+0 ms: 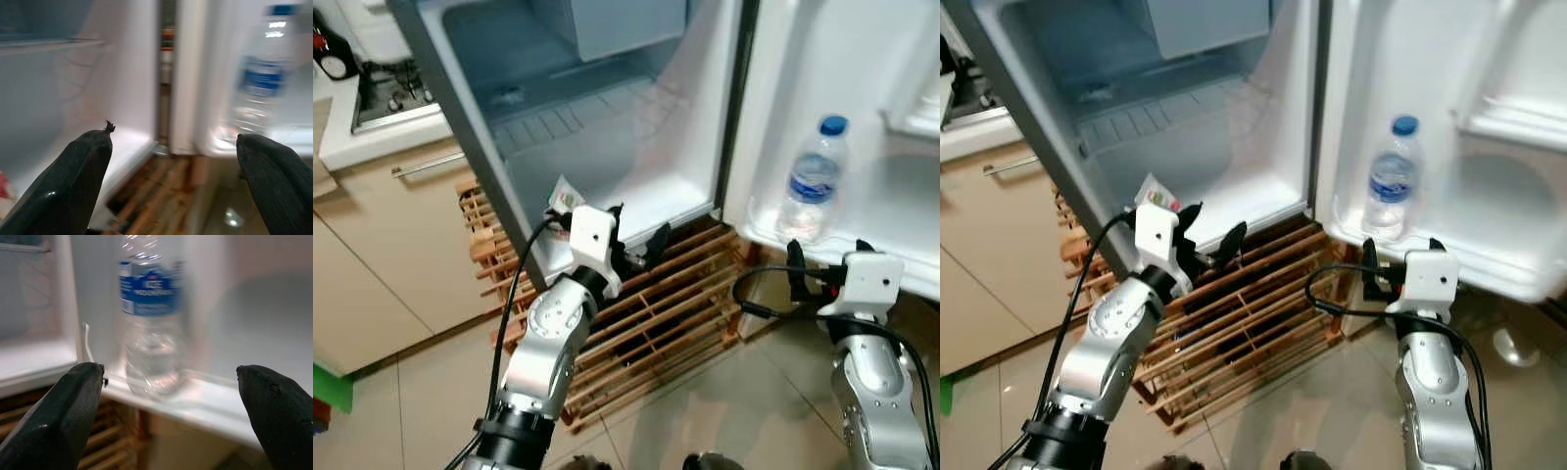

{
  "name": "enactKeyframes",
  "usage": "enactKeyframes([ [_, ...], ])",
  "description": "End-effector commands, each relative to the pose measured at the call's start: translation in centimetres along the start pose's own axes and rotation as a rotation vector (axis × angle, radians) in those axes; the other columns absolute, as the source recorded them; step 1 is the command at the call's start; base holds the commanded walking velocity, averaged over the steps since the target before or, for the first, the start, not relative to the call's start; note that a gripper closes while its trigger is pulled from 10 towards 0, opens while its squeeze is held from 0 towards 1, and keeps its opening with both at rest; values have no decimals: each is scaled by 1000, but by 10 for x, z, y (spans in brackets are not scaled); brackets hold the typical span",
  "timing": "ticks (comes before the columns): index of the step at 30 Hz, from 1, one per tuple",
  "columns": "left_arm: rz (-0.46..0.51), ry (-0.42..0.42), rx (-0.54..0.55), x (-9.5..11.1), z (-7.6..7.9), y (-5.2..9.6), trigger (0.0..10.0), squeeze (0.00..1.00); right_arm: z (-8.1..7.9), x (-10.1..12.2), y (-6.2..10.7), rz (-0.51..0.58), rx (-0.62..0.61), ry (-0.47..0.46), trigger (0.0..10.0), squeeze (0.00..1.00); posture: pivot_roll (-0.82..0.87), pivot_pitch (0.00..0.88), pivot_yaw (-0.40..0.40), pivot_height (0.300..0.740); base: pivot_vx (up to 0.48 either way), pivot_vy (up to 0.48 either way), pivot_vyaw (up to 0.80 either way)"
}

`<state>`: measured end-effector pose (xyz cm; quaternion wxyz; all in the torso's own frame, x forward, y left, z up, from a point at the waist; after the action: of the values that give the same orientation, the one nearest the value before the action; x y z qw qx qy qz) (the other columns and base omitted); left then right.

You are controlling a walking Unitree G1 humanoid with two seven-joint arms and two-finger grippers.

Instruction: Restocking fridge

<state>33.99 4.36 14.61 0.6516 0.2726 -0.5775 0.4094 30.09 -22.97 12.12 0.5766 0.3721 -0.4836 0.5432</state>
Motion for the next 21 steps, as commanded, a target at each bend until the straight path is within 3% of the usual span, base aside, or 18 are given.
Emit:
enactKeyframes([
  [1,3,-7,10,1,-3,2,10000,0,-1,-1,3,3,7,3,10000,0,-196,0,81,740,0,0,0],
  [7,-11,-1,48,-3,-11,2,10000,0,-1,-3,5,-4,8,8,10000,0,-199,2,83,740,0,0,0],
  [21,-23,27,102,-8,-21,-1,10000,0,-4,-8,13,-15,20,26,10000,0,-212,4,89,740,0,-458,0],
])
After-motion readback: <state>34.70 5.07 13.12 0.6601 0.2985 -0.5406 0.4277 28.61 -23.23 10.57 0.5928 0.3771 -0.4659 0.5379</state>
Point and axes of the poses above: a point about 5 cm out from each wrist's last joint towards the gripper, its own y axis pointing back from the gripper into the wrist, its own x axis along the axis of the wrist's last joint, z = x × y, the point moved 5 cm from there along -y, pointing out of the wrist towards the gripper, and after that the axes turned 7 degrees about y, right-handed, at the moved point
